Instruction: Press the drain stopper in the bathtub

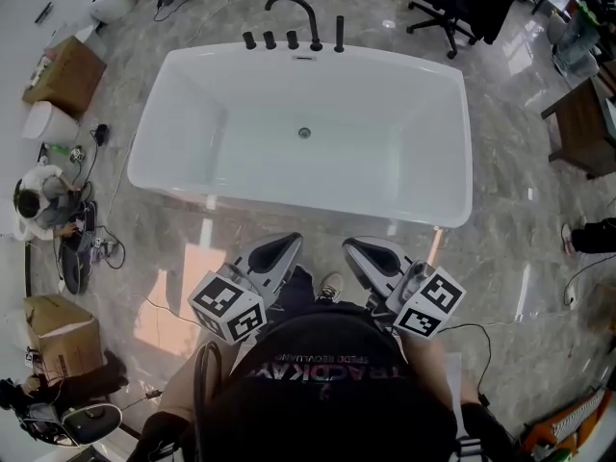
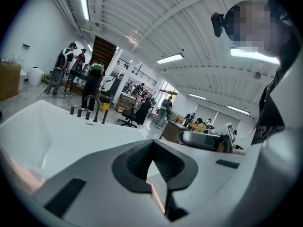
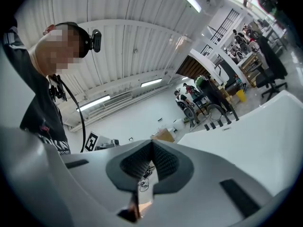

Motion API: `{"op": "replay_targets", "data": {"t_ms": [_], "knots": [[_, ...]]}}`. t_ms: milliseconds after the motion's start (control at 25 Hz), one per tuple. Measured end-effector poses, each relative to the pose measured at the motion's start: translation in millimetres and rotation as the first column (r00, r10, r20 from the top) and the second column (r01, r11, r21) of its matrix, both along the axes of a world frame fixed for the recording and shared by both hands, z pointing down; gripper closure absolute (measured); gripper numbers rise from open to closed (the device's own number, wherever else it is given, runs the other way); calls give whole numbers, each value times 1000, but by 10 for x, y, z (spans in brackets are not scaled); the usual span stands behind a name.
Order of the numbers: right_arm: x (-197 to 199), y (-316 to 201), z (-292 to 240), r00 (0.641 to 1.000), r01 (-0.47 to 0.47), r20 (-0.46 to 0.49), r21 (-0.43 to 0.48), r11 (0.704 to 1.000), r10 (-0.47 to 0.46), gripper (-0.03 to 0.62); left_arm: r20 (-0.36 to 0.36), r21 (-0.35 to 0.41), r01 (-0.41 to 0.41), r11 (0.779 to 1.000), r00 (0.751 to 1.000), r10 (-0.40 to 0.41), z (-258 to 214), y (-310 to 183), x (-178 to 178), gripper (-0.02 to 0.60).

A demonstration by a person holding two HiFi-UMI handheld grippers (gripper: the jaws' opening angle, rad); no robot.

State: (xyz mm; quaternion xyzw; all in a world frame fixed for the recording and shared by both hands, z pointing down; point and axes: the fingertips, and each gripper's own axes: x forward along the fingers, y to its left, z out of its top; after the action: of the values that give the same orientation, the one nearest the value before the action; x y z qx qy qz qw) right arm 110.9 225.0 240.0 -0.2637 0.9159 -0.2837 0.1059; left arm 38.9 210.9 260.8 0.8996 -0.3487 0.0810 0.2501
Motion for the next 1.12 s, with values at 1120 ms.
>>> {"op": "replay_targets", "data": {"t_ms": [1120], "knots": [[-125, -223, -169, 985, -12, -165, 178, 984, 42, 583, 51, 92, 34, 995, 998, -39, -181, -278, -245, 574]]}}
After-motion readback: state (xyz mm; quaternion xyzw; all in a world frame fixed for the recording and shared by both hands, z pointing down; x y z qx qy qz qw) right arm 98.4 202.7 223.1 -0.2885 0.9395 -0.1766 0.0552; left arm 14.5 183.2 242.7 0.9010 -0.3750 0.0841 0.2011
